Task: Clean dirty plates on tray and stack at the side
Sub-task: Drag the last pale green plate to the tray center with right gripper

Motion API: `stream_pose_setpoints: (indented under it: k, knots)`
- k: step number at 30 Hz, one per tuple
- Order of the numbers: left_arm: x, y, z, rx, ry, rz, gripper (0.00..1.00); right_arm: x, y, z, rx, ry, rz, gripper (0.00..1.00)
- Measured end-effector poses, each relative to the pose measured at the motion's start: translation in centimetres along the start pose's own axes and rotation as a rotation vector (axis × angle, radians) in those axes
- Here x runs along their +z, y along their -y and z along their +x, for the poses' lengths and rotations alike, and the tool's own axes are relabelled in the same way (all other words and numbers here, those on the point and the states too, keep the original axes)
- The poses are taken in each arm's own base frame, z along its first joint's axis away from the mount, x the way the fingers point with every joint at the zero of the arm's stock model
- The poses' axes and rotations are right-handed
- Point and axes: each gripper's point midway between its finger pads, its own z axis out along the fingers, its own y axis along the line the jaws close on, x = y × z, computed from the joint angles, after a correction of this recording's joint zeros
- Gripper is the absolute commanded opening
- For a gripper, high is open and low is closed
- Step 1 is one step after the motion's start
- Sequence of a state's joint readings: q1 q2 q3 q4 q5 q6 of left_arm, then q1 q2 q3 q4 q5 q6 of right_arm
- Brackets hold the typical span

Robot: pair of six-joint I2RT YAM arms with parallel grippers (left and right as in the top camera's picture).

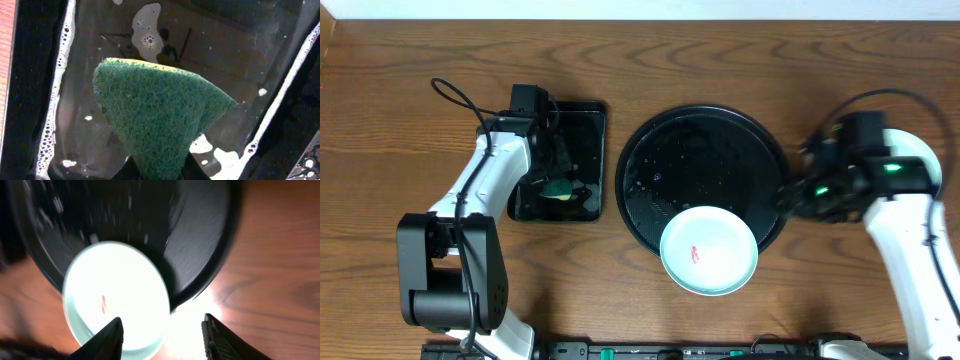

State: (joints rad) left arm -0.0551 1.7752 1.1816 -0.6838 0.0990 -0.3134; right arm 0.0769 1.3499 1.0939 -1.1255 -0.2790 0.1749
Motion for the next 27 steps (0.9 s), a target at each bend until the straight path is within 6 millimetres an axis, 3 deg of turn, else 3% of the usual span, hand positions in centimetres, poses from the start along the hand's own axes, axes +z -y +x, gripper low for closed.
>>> stream_pose_setpoints:
  k: [4, 9, 12, 13, 14, 20, 27]
  knots:
    - [0.0, 0.0, 0.0, 0.0, 0.0, 0.0, 0.08, 4.3, -1.0, 3.1, -0.056, -0.106, 0.041, 0.48]
    - [0.0, 0.0, 0.0, 0.0, 0.001, 0.0, 0.08, 8.6, 0.2, 6.5, -0.012, -0.181, 0.137, 0.41]
    - [0.0, 0.0, 0.0, 0.0, 0.001, 0.0, 0.08, 10.2, 0.8, 7.3, 0.028, -0.183, 0.169, 0.08]
    - [0.0, 0.0, 0.0, 0.0, 0.001, 0.0, 0.08, 10.5, 1.0, 7.4, 0.036, -0.18, 0.174, 0.01]
    - [0.0, 0.0, 0.0, 0.0, 0.001, 0.0, 0.08, 10.7, 1.0, 7.4, 0.047, -0.174, 0.175, 0.01]
    - [0.0, 0.0, 0.0, 0.0, 0.002, 0.001, 0.08, 10.9, 0.0, 4.6, 0.06, -0.068, 0.136, 0.01]
    - [0.0, 0.0, -0.1, 0.0, 0.002, 0.001, 0.08, 9.8, -1.3, -2.7, 0.047, 0.219, 0.099, 0.01]
